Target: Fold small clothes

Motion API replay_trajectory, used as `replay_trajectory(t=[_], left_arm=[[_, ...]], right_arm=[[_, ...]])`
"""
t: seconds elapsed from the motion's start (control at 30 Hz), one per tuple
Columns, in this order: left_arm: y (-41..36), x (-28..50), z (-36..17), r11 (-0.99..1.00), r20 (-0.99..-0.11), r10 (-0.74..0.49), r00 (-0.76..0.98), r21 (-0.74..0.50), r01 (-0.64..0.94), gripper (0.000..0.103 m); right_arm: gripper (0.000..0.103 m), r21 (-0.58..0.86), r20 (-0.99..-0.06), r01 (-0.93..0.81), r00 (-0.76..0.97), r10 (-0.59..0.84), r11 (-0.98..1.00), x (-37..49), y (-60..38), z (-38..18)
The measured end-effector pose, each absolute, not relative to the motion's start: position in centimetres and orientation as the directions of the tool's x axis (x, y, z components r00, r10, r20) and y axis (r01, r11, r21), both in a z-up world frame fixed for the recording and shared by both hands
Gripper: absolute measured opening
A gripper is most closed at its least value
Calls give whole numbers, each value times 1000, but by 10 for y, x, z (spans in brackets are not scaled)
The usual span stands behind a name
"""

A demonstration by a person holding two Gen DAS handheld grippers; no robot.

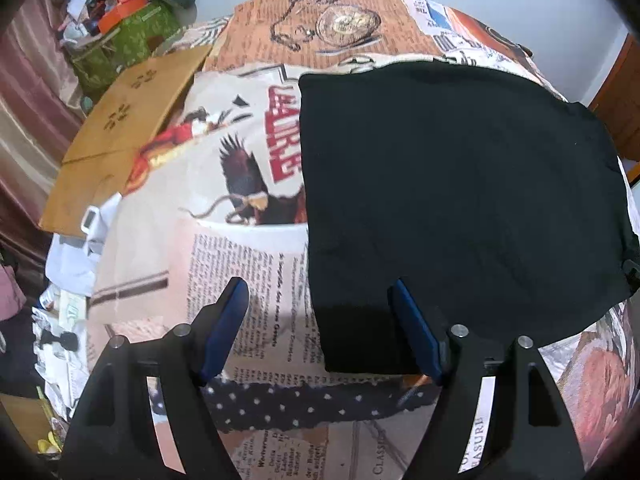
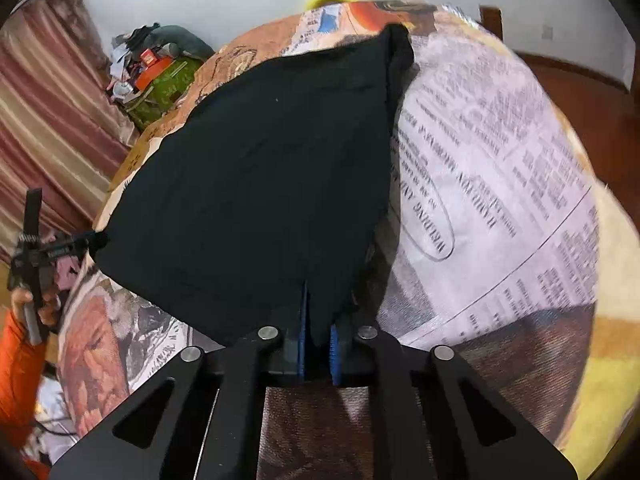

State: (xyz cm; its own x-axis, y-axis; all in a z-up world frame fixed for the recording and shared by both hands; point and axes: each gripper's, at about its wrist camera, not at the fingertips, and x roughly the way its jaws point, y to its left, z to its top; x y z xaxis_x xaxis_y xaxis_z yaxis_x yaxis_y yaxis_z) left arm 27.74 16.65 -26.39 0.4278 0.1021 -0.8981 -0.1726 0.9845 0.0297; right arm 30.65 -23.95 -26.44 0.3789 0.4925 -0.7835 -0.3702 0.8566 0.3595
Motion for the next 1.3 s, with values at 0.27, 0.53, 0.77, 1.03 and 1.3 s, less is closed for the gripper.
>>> replay_trajectory(t=[0.27,0.53,0.77,1.03,1.3], left_arm=[[159,298,-241,989,-874,120,472,65,-132,77],[143,350,-231,994,-858,110,502,96,-54,81],[138,414,-246,996,-872,82,483,85,-14,82],[133,485,-275,999,-895,-27,446,-9,42,82],[129,506,-296,969,-873,-246,421,-236,77,51]], right_arm=[[6,233,-809,-398,427,404,887,314,-251,-258],[5,179,-803,-321,498,327,930,342,-281,-248],[5,109,-794,-291,550,259,951,368,-296,-237],[5,56,-788,-265,580,205,963,400,-304,-237],[6,62,-790,-249,579,200,966,416,-311,-237]])
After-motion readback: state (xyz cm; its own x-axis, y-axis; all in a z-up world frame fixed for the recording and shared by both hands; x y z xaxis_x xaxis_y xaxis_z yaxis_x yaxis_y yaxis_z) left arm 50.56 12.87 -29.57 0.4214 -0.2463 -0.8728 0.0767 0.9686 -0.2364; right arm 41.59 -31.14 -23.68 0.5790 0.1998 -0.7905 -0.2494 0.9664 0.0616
